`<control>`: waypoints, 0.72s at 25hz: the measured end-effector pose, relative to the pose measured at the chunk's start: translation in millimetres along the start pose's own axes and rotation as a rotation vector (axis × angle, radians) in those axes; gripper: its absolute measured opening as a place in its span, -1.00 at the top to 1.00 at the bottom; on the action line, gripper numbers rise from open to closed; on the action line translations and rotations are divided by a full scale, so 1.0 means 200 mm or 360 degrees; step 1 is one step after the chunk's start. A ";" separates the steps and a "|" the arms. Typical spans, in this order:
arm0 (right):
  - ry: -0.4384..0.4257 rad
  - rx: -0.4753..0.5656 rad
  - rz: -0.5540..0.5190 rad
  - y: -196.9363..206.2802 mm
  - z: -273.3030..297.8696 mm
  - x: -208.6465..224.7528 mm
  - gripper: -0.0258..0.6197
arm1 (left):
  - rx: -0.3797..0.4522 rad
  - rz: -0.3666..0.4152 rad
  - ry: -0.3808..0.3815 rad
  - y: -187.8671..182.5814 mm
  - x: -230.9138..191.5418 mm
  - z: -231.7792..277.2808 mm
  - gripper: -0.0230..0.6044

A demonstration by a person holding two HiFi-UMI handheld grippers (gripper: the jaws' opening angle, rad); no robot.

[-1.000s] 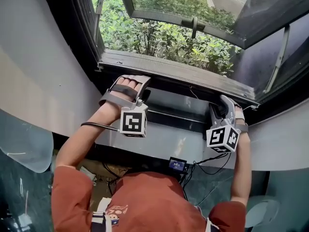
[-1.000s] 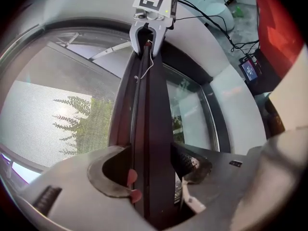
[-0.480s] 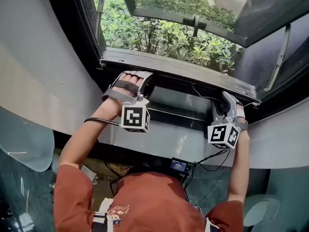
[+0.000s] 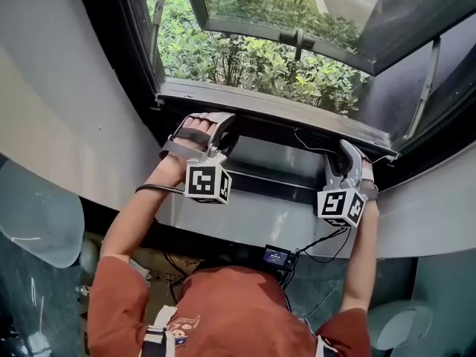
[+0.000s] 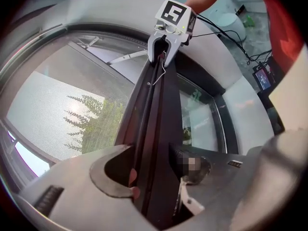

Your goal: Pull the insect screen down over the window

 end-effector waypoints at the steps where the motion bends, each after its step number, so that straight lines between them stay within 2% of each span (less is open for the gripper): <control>1: 0.0013 0.0012 0.0009 0.00 0.00 0.00 0.43 | 0.0014 -0.0028 -0.0016 0.00 0.00 0.00 0.18; 4: 0.0081 0.0080 0.0055 -0.02 -0.03 0.00 0.43 | 0.0065 -0.0155 -0.0066 0.00 -0.01 -0.03 0.18; 8: 0.0154 0.0160 0.0198 -0.06 -0.07 0.03 0.43 | 0.0122 -0.0363 -0.0146 0.00 -0.02 -0.08 0.18; 15: 0.0154 0.0215 0.0361 -0.09 -0.16 0.02 0.43 | 0.0227 -0.0784 -0.0265 -0.01 -0.01 -0.17 0.18; 18: 0.0175 0.0240 0.0425 -0.09 -0.19 0.00 0.43 | 0.0267 -0.0924 -0.0283 -0.02 0.03 -0.21 0.18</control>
Point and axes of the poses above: the fingertips, and each gripper's own axes: z forward along the fingers, x to its right, y out of its underside, the point moved 4 cm from there along -z, backward along the fingers, and after that the axes turned 1 degree about -x, right-handed, at the moved point
